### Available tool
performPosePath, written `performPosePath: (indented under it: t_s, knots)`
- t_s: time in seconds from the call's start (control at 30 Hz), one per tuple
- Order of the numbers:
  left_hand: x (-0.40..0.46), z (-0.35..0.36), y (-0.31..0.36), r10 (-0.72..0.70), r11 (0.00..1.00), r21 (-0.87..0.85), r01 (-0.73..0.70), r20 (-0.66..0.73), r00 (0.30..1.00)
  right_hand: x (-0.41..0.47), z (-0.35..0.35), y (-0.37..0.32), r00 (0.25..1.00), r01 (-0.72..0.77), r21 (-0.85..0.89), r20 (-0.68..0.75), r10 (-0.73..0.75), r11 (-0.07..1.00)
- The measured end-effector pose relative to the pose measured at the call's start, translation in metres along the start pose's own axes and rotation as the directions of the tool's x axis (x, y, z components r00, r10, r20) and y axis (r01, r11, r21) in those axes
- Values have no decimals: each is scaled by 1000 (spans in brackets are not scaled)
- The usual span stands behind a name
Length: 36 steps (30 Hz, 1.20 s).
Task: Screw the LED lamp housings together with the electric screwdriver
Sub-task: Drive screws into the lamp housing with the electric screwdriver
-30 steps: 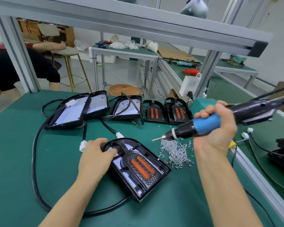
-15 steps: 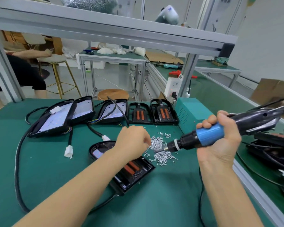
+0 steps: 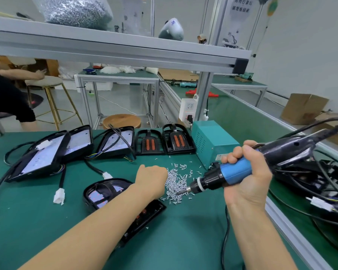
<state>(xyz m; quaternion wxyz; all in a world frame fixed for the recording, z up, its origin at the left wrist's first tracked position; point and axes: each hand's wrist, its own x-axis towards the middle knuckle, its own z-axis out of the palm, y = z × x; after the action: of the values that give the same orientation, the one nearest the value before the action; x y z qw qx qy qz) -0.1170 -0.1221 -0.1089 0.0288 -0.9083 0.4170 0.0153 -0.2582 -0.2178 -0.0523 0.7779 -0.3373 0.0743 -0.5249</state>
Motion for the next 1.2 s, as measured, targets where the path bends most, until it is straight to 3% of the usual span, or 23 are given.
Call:
performPosePath:
  t_s: [0.27,0.5,0.57,0.67,0.73,0.83,0.97,1.2]
  knots:
    - [-6,0,7,-55,992,-107,64,85,995,-3,0,-2,1000,-9,1,1,9,1000]
    - [-11,-9,-7,-146,833,-541,119,-8,989,-4,3,-2,1000,-11,13,0,11,1000]
    - [-15,-13,-16,-172,682,-721,124,8,985,-5,5,-2,1000,-12,16,11,12,1000]
    - [-27,-21,-28,-200,248,-959,137,88,976,-8,8,-5,1000,-14,28,27,13,1000]
    - [-39,-27,-36,-185,-34,-992,121,125,975,-9,11,-7,999,-17,44,35,16,999]
    - [-63,-31,-43,-108,-327,-939,110,152,982,-12,18,-11,999,-34,81,44,30,996]
    - [-90,-27,-39,-58,-550,-824,140,205,977,-15,31,-17,998,-20,155,58,11,988]
    - [-114,-21,-33,-39,-703,-699,129,219,975,-26,52,-13,996,-33,204,92,14,978]
